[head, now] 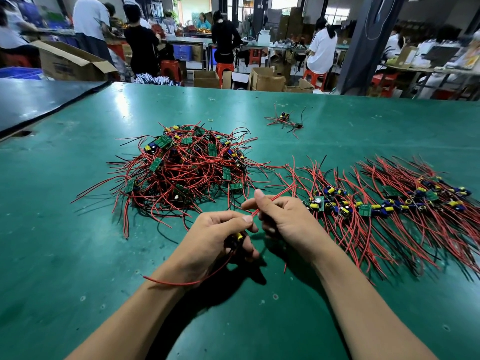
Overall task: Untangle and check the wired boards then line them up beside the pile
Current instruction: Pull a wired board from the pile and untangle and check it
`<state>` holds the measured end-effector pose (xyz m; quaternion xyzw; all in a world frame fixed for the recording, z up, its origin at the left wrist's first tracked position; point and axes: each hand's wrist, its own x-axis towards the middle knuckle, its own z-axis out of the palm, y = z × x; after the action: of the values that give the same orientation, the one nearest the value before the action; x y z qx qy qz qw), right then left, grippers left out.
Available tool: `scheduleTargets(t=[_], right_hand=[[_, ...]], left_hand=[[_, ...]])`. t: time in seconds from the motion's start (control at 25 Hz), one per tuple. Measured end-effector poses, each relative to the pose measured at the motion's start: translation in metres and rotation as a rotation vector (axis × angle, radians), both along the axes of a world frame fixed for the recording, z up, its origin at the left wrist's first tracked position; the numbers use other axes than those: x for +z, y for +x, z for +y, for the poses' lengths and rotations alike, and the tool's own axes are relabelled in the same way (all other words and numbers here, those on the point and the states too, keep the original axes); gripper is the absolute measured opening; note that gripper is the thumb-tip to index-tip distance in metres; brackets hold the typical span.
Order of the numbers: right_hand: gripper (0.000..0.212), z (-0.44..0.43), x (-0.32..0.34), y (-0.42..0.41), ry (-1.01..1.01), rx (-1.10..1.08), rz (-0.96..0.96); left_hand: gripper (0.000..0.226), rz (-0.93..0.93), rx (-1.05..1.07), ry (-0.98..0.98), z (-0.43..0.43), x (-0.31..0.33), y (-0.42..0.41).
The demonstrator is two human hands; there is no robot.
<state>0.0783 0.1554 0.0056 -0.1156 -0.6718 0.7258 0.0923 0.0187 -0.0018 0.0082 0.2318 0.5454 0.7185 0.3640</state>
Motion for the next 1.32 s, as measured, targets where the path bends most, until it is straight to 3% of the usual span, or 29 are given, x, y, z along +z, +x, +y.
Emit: scheduleTargets(t=[0.24, 0.4, 0.52, 0.68, 0.84, 1.0, 1.16, 1.32], right_hand=[[0.044, 0.011, 0.005, -0.002, -0.054, -0.228, 0.068], [0.061, 0.011, 0.012, -0.005, -0.399, -0.245, -0.002], [0.051, 0.015, 0.018, -0.001, -0.645, -0.172, -0.019], [0.044, 0.015, 0.021, 0.002, -0.716, -0.114, 0.009], [0.069, 0.008, 0.019, 0.000, -0.527, -0.182, -0.037], [0.087, 0.005, 0.016, -0.003, -0.382, -0.219, -0.047], [0.076, 0.001, 0.015, -0.003, -0.216, -0.226, -0.014], [0.042, -0.011, 0.012, 0.002, 0.207, -0.131, 0.010]], left_hand=[[0.015, 0.021, -0.063, -0.007, 0.001, -0.001, 0.002], [0.017, 0.049, -0.054, -0.016, 0.001, 0.001, 0.003], [0.019, 0.091, -0.040, -0.037, 0.001, 0.000, 0.003], [0.025, 0.066, -0.018, -0.044, 0.001, -0.001, 0.003], [0.034, -0.033, 0.161, -0.038, 0.003, 0.003, 0.001], [0.063, -0.225, 0.263, 0.045, 0.005, 0.008, -0.007], [0.074, -0.300, 0.224, 0.073, 0.005, 0.011, -0.009], [0.079, -0.285, 0.188, 0.054, 0.006, 0.007, -0.010]])
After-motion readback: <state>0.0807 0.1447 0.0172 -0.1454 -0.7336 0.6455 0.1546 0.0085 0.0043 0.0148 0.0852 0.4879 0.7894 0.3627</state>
